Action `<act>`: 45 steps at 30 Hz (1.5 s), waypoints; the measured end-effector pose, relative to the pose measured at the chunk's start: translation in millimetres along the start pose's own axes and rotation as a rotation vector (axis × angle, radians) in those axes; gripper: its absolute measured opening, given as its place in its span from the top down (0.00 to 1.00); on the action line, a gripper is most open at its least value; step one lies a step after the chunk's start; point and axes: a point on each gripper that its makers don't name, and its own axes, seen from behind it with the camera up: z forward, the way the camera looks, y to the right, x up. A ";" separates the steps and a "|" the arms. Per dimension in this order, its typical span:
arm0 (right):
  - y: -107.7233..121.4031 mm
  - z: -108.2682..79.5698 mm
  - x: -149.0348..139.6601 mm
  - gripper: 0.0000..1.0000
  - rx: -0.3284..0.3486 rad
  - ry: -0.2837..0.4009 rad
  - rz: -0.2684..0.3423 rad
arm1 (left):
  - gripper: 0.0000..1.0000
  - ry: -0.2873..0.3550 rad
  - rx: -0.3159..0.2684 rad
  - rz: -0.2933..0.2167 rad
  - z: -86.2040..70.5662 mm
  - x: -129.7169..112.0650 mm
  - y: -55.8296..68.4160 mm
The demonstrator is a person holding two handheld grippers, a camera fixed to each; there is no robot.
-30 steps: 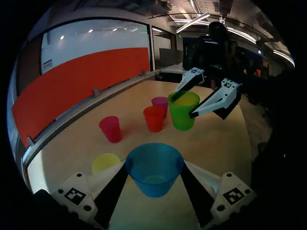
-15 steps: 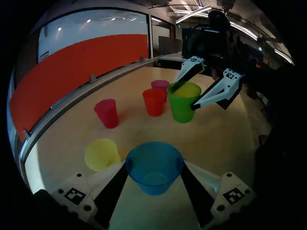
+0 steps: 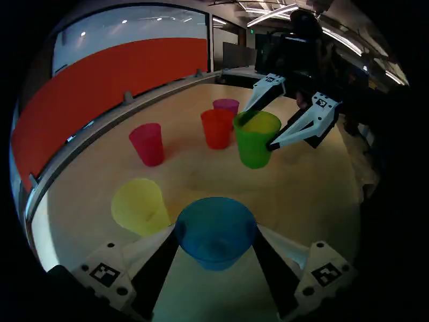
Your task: Pour water
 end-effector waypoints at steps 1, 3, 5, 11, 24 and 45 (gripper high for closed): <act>0.5 0.5 -0.6 0.09 0.000 -0.001 0.001 | 0.12 -0.001 0.000 -0.002 0.5 -0.9 -0.4; 1.5 1.4 -1.9 0.09 -0.001 -0.004 0.002 | 0.12 -0.003 0.000 -0.006 1.4 -2.8 -1.2; 1.9 1.7 -3.0 0.09 -0.003 -0.006 0.002 | 0.12 -0.005 0.001 -0.008 1.8 -4.5 -2.0; 3.4 2.3 -8.1 0.09 -0.008 -0.015 0.003 | 0.12 -0.011 0.001 -0.011 1.9 -9.7 -2.7; 4.0 7.1 -20.2 0.09 -0.017 -0.035 0.004 | 0.11 -0.051 0.011 -0.008 1.7 -28.8 -5.9; 1.7 10.4 -39.5 0.08 -0.026 -0.047 0.013 | 0.11 -0.048 0.057 -0.044 -22.1 -46.5 -8.5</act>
